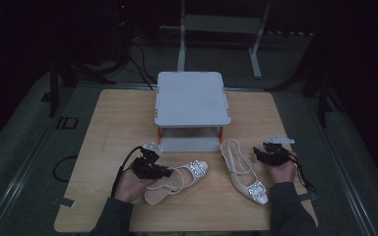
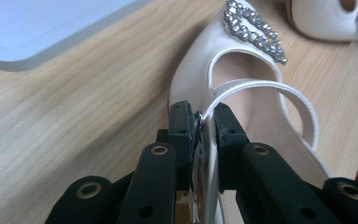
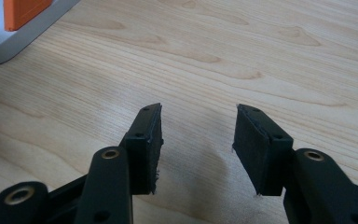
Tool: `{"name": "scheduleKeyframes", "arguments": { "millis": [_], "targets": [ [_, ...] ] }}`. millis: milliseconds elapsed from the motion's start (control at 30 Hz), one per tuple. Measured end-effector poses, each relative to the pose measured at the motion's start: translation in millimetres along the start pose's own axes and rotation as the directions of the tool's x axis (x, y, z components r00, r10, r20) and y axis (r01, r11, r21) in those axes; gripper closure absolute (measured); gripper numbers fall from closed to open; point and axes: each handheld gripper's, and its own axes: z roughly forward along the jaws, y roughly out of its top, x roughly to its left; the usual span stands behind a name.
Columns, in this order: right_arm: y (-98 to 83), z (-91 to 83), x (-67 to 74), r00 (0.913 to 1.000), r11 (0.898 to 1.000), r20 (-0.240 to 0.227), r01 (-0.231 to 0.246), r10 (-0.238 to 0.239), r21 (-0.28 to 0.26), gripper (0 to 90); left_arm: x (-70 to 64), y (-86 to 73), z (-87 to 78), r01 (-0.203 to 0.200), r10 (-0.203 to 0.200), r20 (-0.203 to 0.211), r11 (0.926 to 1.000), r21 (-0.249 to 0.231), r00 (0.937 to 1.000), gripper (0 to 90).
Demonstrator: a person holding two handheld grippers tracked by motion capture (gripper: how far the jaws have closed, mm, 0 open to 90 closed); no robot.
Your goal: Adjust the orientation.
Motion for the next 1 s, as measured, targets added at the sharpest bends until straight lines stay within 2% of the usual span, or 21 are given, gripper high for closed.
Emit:
{"name": "scheduleKeyframes", "arguments": {
  "millis": [100, 167, 200, 233, 267, 333, 467, 500, 667, 700, 767, 867, 933, 1000],
  "targets": [
    [-0.1, 0.1, 0.0, 1.0000, 1.000, 0.001, 0.000, 0.000, 0.000, 51.4, 4.3, -1.2, -9.9, 0.014, -0.015, -0.021, 0.9996, -0.026, 0.9997, 81.1],
    [-0.1, 0.1, 0.0, 1.0000, 1.000, 0.001, 0.000, 0.000, 0.000, 51.4, 8.0, -2.5, -17.8, 0.031, -0.033, -0.038, 0.9985, -0.046, 0.9987, 81.1],
    [-0.1, 0.2, 0.1, 1.0000, 1.000, 0.001, 0.000, 0.000, -0.001, 51.4, 12.7, -4.6, -26.5, 0.054, -0.058, -0.059, 0.9961, -0.070, 0.9966, 81.0],
    [-0.1, 0.2, 0.1, 1.0000, 1.000, 0.001, 0.000, 0.000, -0.001, 51.4, 12.7, -4.6, -26.5, 0.054, -0.058, -0.059, 0.9961, -0.070, 0.9966, 81.0],
    [-0.1, 0.2, 0.1, 1.0000, 1.000, 0.001, -0.001, 0.001, 0.000, 51.4, 17.9, -6.8, -34.6, 0.075, -0.082, -0.073, 0.9933, -0.088, 0.9939, 81.0],
    [0.0, -0.1, 0.0, 1.0000, 1.000, 0.002, -0.001, 0.001, 0.000, 51.4, 22.3, -9.2, -42.7, 0.095, -0.105, -0.091, 0.9894, -0.110, 0.9903, 81.0],
    [0.1, -0.4, -0.3, 1.0000, 1.000, 0.000, -0.002, 0.002, -0.004, 51.4, 29.8, -15.0, -60.7, 0.120, -0.140, -0.130, 0.9816, -0.149, 0.9816, 81.0],
    [0.1, -0.3, -0.3, 1.0000, 1.000, 0.000, -0.003, 0.003, -0.004, 51.4, 32.9, -17.4, -67.3, 0.131, -0.154, -0.144, 0.9783, -0.161, 0.9775, 81.0],
    [0.2, -0.8, -0.3, 1.0000, 1.000, 0.002, -0.004, 0.004, -0.006, 51.4, 42.3, -27.5, -84.9, 0.170, -0.204, -0.157, 0.9638, -0.205, 0.9662, 81.0],
    [0.2, -0.8, -0.3, 1.0000, 1.000, 0.002, -0.004, 0.004, -0.006, 51.4, 42.3, -27.5, -84.9, 0.170, -0.204, -0.157, 0.9638, -0.205, 0.9662, 80.9],
    [-0.1, -1.0, -0.5, 1.0000, 1.000, 0.003, -0.004, 0.004, -0.006, 51.4, 48.9, -34.0, -95.2, 0.201, -0.245, -0.177, 0.9521, -0.230, 0.9533, 81.0],
    [-0.2, -0.6, -0.2, 1.0000, 1.000, 0.003, -0.002, 0.002, -0.003, 51.4, 53.8, -36.7, -99.6, 0.225, -0.279, -0.237, 0.9462, -0.233, 0.9306, 81.0],
    [-0.3, -0.5, 0.2, 1.0000, 1.000, 0.003, -0.001, 0.001, -0.001, 51.4, 59.0, -37.7, -99.7, 0.243, -0.302, -0.275, 0.9428, -0.228, 0.9126, 80.9],
    [-0.2, -0.6, 0.4, 1.0000, 1.000, 0.003, -0.001, 0.001, -0.002, 51.4, 65.6, -38.7, -97.2, 0.266, -0.329, -0.297, 0.9357, -0.231, 0.8965, 80.9]
  ]
}}
